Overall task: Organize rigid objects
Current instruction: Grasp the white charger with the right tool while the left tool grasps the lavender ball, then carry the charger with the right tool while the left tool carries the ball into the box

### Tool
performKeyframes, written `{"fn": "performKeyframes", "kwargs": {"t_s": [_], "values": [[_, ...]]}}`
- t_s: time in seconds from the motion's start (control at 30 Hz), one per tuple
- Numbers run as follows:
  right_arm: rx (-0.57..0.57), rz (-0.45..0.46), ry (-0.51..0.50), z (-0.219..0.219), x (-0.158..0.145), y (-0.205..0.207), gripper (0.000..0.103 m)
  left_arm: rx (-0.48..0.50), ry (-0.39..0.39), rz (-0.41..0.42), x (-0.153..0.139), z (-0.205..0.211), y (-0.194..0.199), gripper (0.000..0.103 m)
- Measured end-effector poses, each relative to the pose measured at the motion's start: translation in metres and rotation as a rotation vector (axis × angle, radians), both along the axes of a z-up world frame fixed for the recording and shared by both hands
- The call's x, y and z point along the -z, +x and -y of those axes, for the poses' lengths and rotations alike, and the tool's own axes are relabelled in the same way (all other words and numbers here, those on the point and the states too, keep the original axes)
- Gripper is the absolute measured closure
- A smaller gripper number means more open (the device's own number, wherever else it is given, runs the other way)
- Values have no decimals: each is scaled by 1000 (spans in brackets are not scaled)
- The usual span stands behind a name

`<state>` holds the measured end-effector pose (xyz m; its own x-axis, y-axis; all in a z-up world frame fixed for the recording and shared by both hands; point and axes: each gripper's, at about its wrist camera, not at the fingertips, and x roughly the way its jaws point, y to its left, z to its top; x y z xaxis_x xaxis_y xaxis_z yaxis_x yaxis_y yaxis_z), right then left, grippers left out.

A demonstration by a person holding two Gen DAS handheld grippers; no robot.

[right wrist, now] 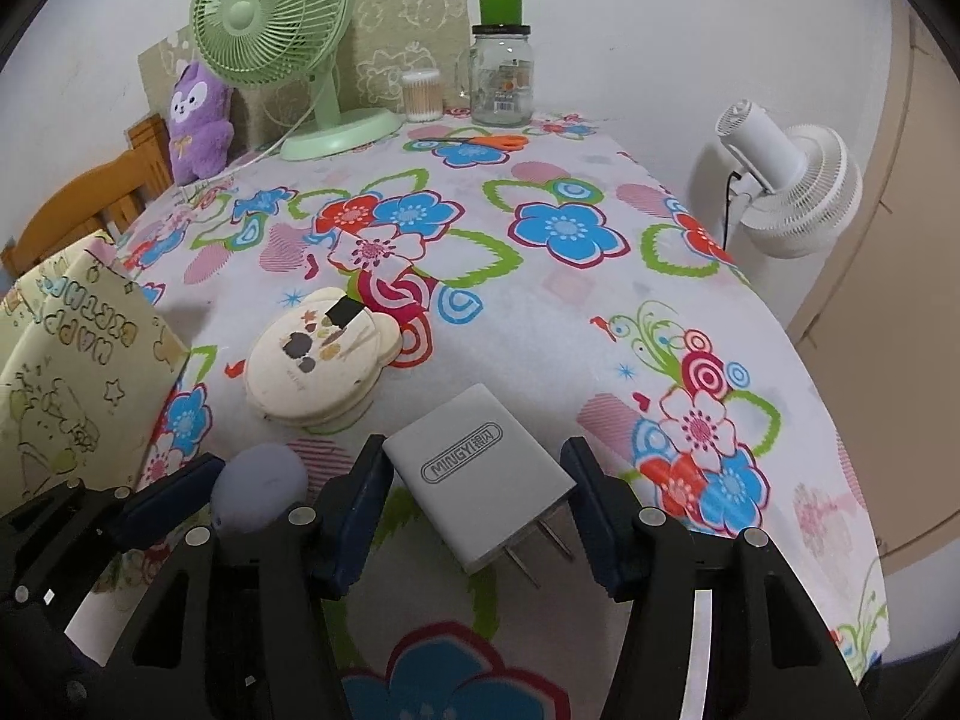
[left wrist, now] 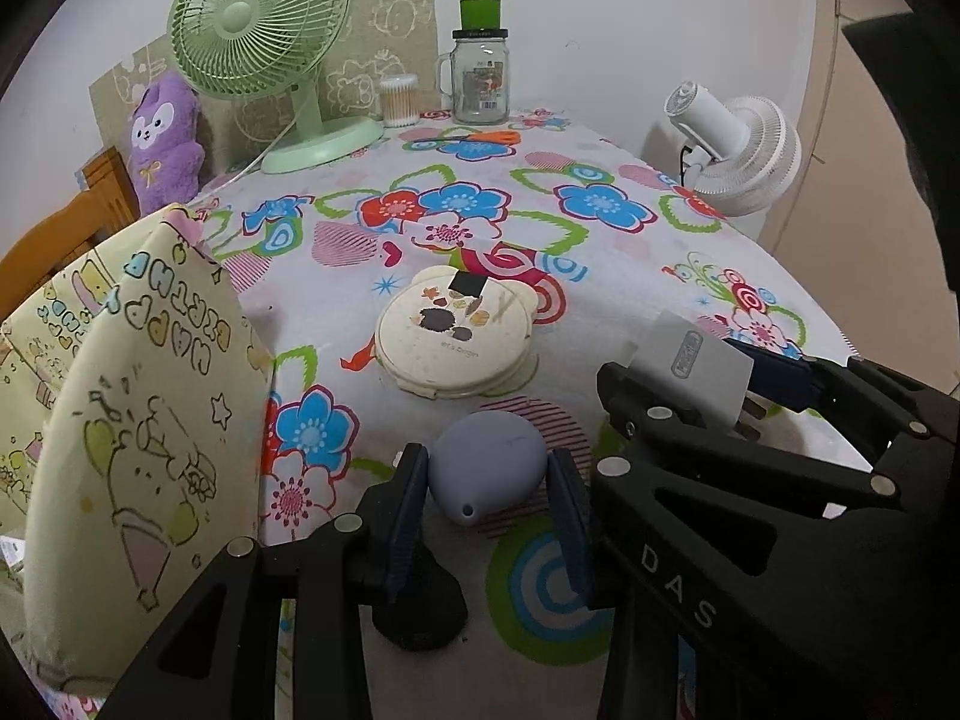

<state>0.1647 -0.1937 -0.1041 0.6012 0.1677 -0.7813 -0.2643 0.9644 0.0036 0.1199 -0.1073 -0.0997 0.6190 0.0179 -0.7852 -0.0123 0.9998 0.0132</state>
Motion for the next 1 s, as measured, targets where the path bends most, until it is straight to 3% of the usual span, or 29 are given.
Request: {"fn": "performKeyframes", "kwargs": {"t_s": [1.0], "values": [[61,38,-18,6,-48,-69,42,55,10,65,-42,6,-57,61]]}}
